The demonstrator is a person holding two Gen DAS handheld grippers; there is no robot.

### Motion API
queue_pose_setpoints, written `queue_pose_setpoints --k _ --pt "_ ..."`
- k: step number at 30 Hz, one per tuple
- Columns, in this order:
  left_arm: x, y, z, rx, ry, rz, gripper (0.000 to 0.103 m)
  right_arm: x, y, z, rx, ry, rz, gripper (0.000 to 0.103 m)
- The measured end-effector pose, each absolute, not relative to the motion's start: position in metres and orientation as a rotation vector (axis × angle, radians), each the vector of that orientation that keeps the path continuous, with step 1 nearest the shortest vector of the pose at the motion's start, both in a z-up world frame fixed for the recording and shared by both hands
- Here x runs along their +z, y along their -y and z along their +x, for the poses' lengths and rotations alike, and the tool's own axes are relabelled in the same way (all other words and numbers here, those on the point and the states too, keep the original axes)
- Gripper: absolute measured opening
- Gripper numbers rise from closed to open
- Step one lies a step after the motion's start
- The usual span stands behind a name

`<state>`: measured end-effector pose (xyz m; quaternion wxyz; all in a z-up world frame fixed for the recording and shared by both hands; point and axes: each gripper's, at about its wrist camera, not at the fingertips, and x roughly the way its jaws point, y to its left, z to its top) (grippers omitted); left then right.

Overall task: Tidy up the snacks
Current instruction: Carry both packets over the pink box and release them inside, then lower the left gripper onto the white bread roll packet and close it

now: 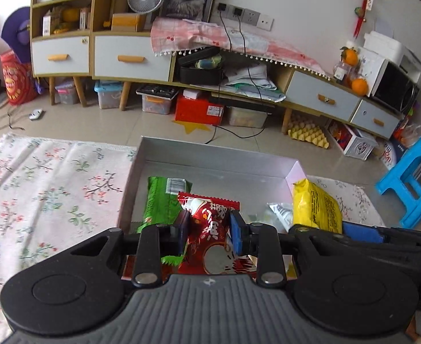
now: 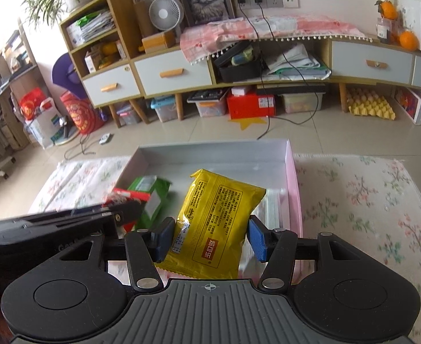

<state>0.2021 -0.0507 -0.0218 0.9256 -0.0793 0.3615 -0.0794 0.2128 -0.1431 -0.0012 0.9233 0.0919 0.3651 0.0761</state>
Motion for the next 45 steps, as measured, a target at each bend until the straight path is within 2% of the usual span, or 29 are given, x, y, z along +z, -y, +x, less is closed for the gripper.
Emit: queue_pose_setpoints --k 9,13,20,23,29,34,37,45 --pt "-0.035 0.045 0.21 -0.195 -0.769 -0.211 0.029 -0.025 0.159 0.235 0.156 -0.757 0.317 0.057" --pt "-0.03 0.042 0.207 -0.195 -0.759 -0.211 0.035 -0.019 0.157 0.229 0.146 -0.726 0.29 0.066" --pt "-0.017 0.032 0.198 -0.17 -0.769 -0.252 0.036 0.001 0.164 0.221 0.125 -0.721 0.328 0.066" --pt "-0.01 0.031 0.191 -0.139 -0.774 -0.247 0.044 0.009 0.166 0.216 0.124 -0.738 0.35 0.066" --pt "-0.004 0.026 0.178 -0.118 -0.809 -0.244 0.052 0.019 0.161 0.195 0.133 -0.765 0.321 0.066" --pt "-0.007 0.019 0.166 -0.108 -0.857 -0.257 0.053 0.027 0.155 0.169 0.157 -0.764 0.286 0.066" --pt "-0.008 0.015 0.155 -0.108 -0.901 -0.292 0.058 0.029 0.154 0.154 0.148 -0.776 0.266 0.07" --pt "-0.018 0.021 0.123 -0.124 -0.942 -0.262 0.064 0.027 0.15 0.119 0.172 -0.83 0.267 0.07"
